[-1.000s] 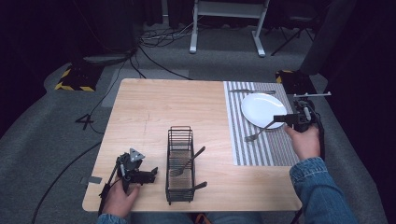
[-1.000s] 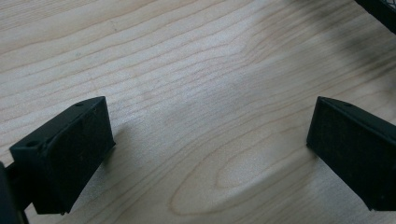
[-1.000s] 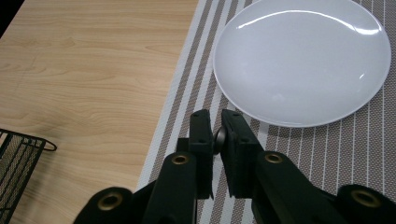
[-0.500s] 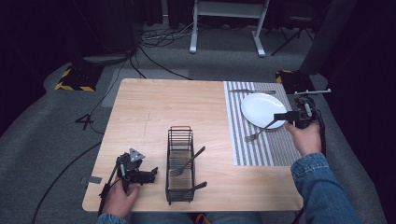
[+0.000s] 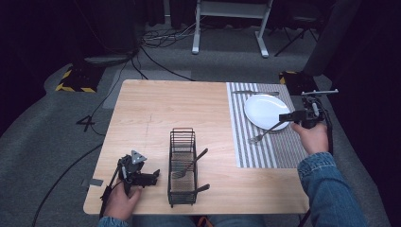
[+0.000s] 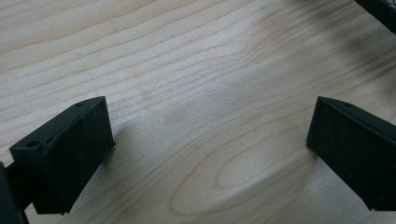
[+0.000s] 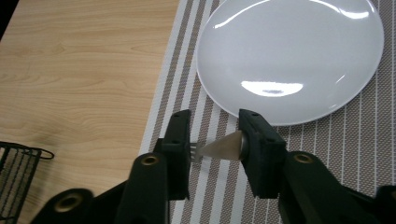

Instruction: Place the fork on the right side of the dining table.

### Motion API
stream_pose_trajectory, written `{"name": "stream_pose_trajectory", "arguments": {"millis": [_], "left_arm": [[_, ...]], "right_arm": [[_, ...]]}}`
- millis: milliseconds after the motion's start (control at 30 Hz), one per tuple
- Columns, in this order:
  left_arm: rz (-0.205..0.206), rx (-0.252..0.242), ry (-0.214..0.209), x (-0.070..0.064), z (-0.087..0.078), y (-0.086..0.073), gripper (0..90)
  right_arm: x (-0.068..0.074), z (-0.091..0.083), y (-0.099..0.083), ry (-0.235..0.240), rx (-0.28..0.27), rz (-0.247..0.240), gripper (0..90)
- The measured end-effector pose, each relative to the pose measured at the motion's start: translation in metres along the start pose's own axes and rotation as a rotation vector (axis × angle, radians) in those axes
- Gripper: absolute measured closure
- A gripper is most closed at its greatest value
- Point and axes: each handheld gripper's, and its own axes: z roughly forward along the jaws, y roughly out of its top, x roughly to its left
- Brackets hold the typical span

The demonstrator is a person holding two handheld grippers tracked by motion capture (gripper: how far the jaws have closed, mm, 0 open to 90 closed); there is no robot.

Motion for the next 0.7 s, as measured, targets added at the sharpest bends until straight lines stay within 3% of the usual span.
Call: {"name": "stream_pose_trajectory", "arguments": {"millis": [233, 700], "left_arm": [[0.000, 0.000, 0.000, 0.000, 0.000, 0.000, 0.4], [0.000, 0.000, 0.000, 0.000, 0.000, 0.000, 0.4]], "right_arm": [[-0.007, 0.002, 0.000, 0.009, 0.044, 0.087, 47.2], [-0.030, 0.009, -0.007, -0.030, 0.106, 0.154, 45.8]]}}
